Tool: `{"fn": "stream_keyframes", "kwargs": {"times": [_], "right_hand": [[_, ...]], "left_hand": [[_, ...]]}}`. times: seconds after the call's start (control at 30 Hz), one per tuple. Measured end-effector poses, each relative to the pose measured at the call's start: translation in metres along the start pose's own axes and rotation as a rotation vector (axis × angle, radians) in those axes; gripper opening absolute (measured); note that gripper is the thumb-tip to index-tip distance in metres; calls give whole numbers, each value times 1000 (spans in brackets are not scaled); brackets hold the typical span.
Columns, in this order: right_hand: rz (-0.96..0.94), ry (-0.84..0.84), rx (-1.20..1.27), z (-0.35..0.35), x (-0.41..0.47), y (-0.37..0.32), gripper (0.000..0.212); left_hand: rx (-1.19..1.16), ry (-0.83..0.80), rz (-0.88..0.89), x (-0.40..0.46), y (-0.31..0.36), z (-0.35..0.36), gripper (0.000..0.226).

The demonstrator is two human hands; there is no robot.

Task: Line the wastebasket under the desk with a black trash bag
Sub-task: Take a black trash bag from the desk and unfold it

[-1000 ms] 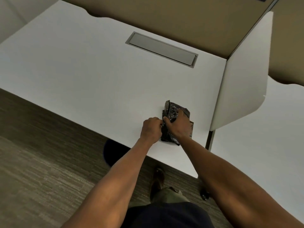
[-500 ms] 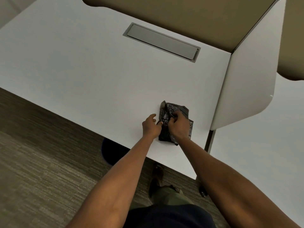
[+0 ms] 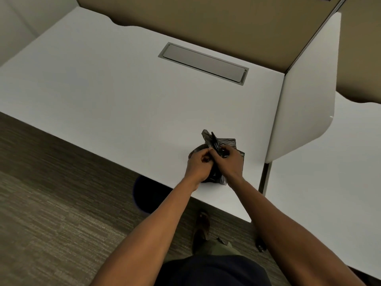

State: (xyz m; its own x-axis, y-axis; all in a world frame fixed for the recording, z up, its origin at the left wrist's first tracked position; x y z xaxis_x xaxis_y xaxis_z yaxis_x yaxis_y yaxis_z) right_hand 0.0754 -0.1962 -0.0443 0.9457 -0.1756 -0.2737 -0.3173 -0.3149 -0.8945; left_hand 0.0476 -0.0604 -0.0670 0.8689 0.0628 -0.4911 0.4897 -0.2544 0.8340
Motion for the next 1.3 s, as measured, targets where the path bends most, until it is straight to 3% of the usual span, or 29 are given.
{"fn": "stream_keyframes", "kwargs": {"times": [0.07, 0.17, 0.23, 0.4, 0.53, 0.73, 0.83, 0.97, 1.07, 1.17, 1.27, 1.3], "right_hand": [[26, -52, 112, 2, -11, -2, 36], [24, -139, 290, 9, -35, -14, 12], [24, -142, 399, 12, -52, -24, 10], [51, -169, 614, 29, -91, -47, 12], [165, -258, 807, 56, -123, -62, 17], [249, -416, 976, 98, -180, -92, 25], [229, -366, 993, 105, -202, -97, 22], [243, -249, 999, 107, -222, -85, 14], [216, -181, 943, 108, -236, -77, 14], [169, -149, 891, 108, -250, -75, 13], [161, -161, 840, 114, -259, -72, 14], [172, -191, 821, 119, -265, -72, 16]], "left_hand": [[32, 25, 65, -20, 9, -9, 40], [63, 54, 123, -48, 14, -27, 44], [37, 81, 145, -67, 11, -43, 43], [-257, 101, 180, -115, -2, -99, 34], [-531, 127, 101, -147, -32, -151, 22], [-689, 339, -123, -183, -106, -221, 20], [-551, 422, -107, -209, -129, -254, 17], [15, 511, -32, -248, -142, -294, 10], [260, 519, 33, -275, -149, -316, 17], [342, 432, -54, -293, -178, -339, 16], [228, 272, -84, -309, -201, -351, 9], [160, 228, -49, -316, -199, -351, 16]]}}
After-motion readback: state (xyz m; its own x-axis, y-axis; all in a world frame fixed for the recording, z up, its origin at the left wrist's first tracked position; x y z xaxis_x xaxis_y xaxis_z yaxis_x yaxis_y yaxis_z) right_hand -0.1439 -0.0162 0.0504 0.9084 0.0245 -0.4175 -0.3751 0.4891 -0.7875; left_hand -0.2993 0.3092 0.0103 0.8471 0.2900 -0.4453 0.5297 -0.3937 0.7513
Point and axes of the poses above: each hand's wrist, its own x-axis towards the middle knuckle, its own z-axis out of the palm, y = z × x, the point moved 8 cm from there along x, towards the middle knuckle, and after that the axes turned 11 degrees about x, right-handed, at the moved point
